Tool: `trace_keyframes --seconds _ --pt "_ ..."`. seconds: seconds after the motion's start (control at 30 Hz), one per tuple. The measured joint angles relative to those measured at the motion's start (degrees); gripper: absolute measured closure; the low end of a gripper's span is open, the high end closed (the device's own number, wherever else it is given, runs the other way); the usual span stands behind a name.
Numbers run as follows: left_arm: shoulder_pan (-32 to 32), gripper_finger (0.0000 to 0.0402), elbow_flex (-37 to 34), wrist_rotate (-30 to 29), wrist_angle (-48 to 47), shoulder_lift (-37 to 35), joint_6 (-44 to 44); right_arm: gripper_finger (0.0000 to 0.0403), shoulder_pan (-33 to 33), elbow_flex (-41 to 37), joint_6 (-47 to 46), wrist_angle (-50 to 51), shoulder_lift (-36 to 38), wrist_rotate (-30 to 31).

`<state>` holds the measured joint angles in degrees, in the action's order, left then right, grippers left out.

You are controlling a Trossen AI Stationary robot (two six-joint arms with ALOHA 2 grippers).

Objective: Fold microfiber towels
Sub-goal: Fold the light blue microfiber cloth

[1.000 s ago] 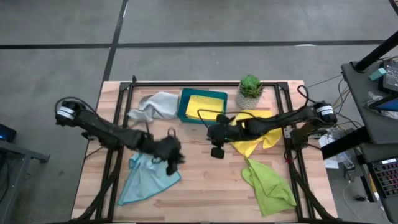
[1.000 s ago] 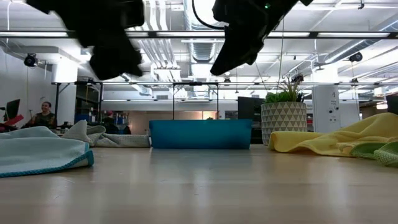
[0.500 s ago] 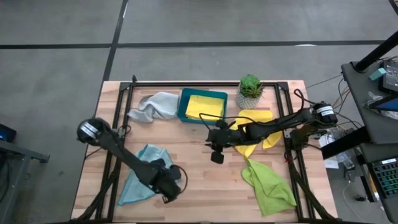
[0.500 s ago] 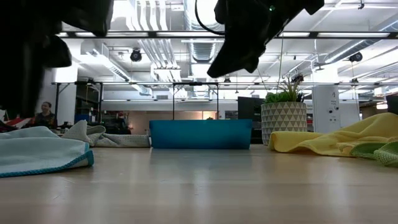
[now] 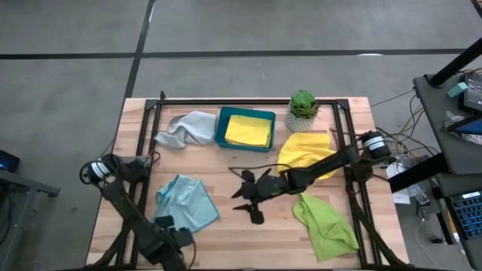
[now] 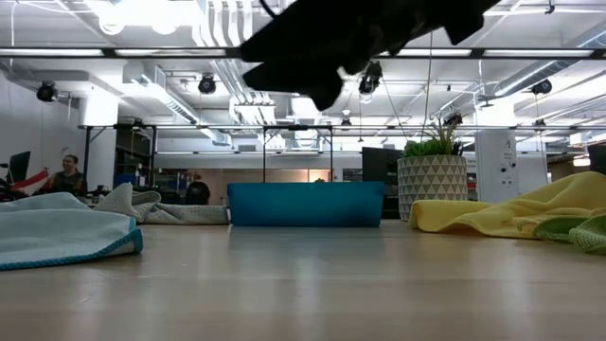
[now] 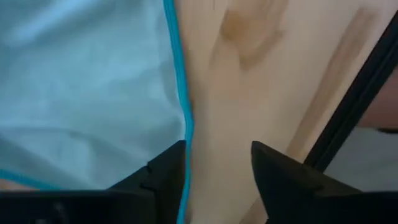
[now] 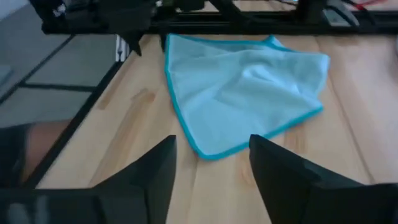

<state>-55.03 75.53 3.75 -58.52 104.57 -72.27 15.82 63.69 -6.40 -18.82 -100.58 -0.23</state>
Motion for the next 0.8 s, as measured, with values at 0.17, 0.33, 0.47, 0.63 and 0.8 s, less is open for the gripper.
trace_keyframes --seconds 0.17,0.33,0.47,0.63,0.8 --pt "-2.6 0.0184 -1.0 -0.9 -2.6 2.1 -1.4 0.019 1.2 6.5 3.5 0.1 -7.2 0.0" --pt "-2.7 0.0178 -1.0 -1.1 -2.6 5.1 0.7 0.0189 1.5 13.1 7.2 0.1 -14.9 0.0" --pt "-2.5 0.0178 -0.9 -1.0 -2.5 6.8 3.9 0.0188 1.4 18.4 12.1 0.6 -20.3 -0.1" --pt "-2.4 0.0187 -0.8 -0.5 -2.5 7.5 5.0 0.0188 1.4 23.5 14.6 1.8 -25.3 -3.1" --pt "-2.4 0.0224 -0.9 -0.7 -2.3 7.2 3.6 0.0189 1.4 25.6 15.0 2.2 -28.3 -3.2"
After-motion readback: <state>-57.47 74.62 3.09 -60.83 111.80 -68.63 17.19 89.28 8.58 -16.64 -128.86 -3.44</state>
